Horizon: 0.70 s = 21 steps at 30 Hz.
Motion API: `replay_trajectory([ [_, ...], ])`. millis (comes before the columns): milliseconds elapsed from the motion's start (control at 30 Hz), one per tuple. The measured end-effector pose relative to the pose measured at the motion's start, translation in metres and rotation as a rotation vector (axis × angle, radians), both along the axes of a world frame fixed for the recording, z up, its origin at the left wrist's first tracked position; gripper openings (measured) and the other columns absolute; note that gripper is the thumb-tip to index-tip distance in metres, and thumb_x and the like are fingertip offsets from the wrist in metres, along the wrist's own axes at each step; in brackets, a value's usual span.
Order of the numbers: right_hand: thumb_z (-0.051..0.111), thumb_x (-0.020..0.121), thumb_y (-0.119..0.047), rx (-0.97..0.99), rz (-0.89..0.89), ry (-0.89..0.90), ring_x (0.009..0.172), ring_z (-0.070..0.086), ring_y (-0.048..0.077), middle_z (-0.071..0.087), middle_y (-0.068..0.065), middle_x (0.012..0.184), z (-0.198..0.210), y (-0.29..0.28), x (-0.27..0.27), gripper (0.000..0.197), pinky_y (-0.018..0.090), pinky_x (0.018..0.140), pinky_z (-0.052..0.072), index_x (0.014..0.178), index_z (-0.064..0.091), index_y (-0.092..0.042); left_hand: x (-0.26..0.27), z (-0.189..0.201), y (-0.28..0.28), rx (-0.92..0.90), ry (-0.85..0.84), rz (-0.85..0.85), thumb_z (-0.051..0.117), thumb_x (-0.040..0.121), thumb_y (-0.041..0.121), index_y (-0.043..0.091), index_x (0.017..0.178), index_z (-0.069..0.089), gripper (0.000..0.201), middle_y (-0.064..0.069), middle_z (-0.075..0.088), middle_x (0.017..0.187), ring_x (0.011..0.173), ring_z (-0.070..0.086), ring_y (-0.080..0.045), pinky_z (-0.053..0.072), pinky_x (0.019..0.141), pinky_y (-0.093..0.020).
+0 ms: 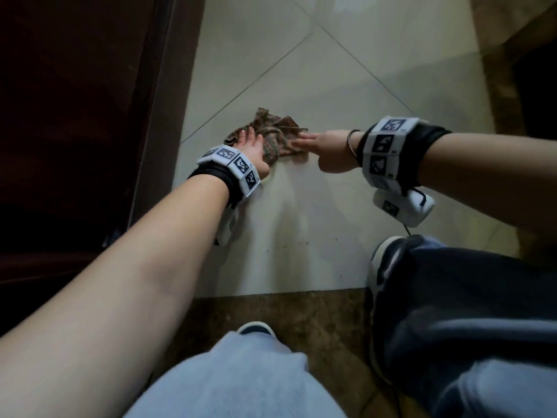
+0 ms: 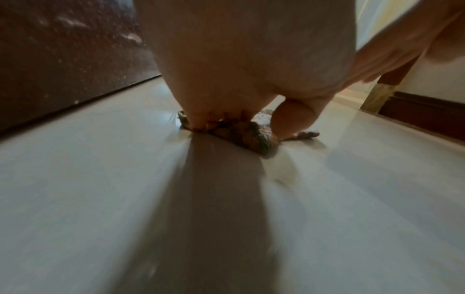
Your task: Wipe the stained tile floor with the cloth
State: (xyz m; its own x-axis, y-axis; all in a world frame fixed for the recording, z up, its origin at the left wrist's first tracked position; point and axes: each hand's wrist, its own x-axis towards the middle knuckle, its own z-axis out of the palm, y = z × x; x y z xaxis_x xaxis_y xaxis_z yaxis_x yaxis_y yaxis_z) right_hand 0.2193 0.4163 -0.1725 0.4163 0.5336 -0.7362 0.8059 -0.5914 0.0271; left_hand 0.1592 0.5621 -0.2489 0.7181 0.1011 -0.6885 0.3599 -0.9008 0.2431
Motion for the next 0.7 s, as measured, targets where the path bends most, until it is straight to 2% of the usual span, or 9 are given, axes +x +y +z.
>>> replay_trajectory([
  [67, 0.038, 0.089, 0.002, 0.003, -0.061, -0.03, 0.139, 0.036, 0.031, 0.02, 0.01, 0.159, 0.011, -0.008, 0.005, 0.07, 0.033, 0.11, 0.033, 0.153, 0.015, -0.016, -0.001, 0.005, -0.004, 0.003, 0.007, -0.011, 0.048, 0.09, 0.015, 0.007, 0.153, -0.001, 0.08, -0.013, -0.012, 0.16, 0.149, -0.009, -0.027, 0.005, 0.122, -0.043],
  [133, 0.037, 0.089, 0.002, 0.011, -0.12, -0.042, 0.138, 0.037, 0.032, 0.022, 0.011, 0.158, 0.012, -0.014, 0.003, 0.069, 0.037, 0.111, 0.035, 0.152, 0.015, -0.015, -0.003, 0.008, -0.012, -0.003, 0.021, -0.013, 0.049, 0.091, 0.017, 0.006, 0.153, 0.001, 0.079, -0.014, -0.01, 0.16, 0.149, -0.008, -0.028, 0.006, 0.122, -0.043],
  [267, 0.037, 0.088, 0.002, 0.066, -0.088, -0.011, 0.146, 0.025, 0.024, 0.007, 0.003, 0.162, -0.004, -0.023, -0.001, 0.072, 0.036, 0.114, 0.03, 0.153, 0.011, -0.013, -0.008, -0.005, -0.018, 0.021, 0.01, -0.031, 0.053, 0.088, 0.019, 0.006, 0.152, 0.0, 0.085, -0.014, -0.011, 0.16, 0.149, -0.008, -0.029, 0.007, 0.122, -0.043],
  [333, 0.037, 0.089, 0.001, 0.069, -0.082, -0.04, 0.148, 0.016, 0.022, 0.006, 0.006, 0.162, -0.006, -0.032, 0.006, 0.071, 0.036, 0.117, 0.025, 0.153, 0.008, -0.011, -0.006, -0.01, -0.02, 0.025, -0.016, -0.049, 0.056, 0.086, 0.017, 0.007, 0.153, 0.001, 0.087, -0.013, -0.01, 0.161, 0.149, -0.008, -0.029, 0.008, 0.123, -0.042],
  [467, 0.035, 0.091, -0.001, 0.07, -0.134, -0.06, 0.15, 0.009, 0.021, 0.002, 0.009, 0.162, -0.016, -0.043, 0.016, 0.071, 0.037, 0.12, 0.021, 0.154, 0.004, -0.011, -0.001, -0.006, -0.023, 0.058, -0.019, -0.084, 0.057, 0.084, 0.016, 0.007, 0.153, 0.001, 0.089, -0.013, -0.009, 0.161, 0.15, -0.006, -0.028, 0.01, 0.122, -0.041],
  [600, 0.036, 0.089, -0.001, 0.121, -0.043, -0.008, 0.151, 0.003, 0.018, -0.004, 0.006, 0.162, -0.036, -0.037, 0.002, 0.075, 0.034, 0.119, 0.016, 0.154, 0.0, -0.014, -0.01, 0.003, -0.029, 0.096, 0.049, -0.202, 0.055, 0.088, 0.018, 0.007, 0.152, -0.002, 0.087, -0.015, -0.01, 0.16, 0.149, -0.008, -0.027, 0.009, 0.122, -0.042],
  [700, 0.037, 0.091, -0.008, 0.135, 0.062, -0.013, 0.151, 0.002, 0.022, -0.005, 0.01, 0.161, -0.057, -0.027, -0.015, 0.073, 0.034, 0.122, 0.011, 0.153, -0.002, -0.01, -0.02, 0.002, -0.032, 0.149, 0.072, -0.309, 0.057, 0.088, 0.019, 0.004, 0.152, -0.005, 0.089, -0.017, -0.011, 0.159, 0.149, -0.009, -0.03, 0.004, 0.121, -0.037],
])
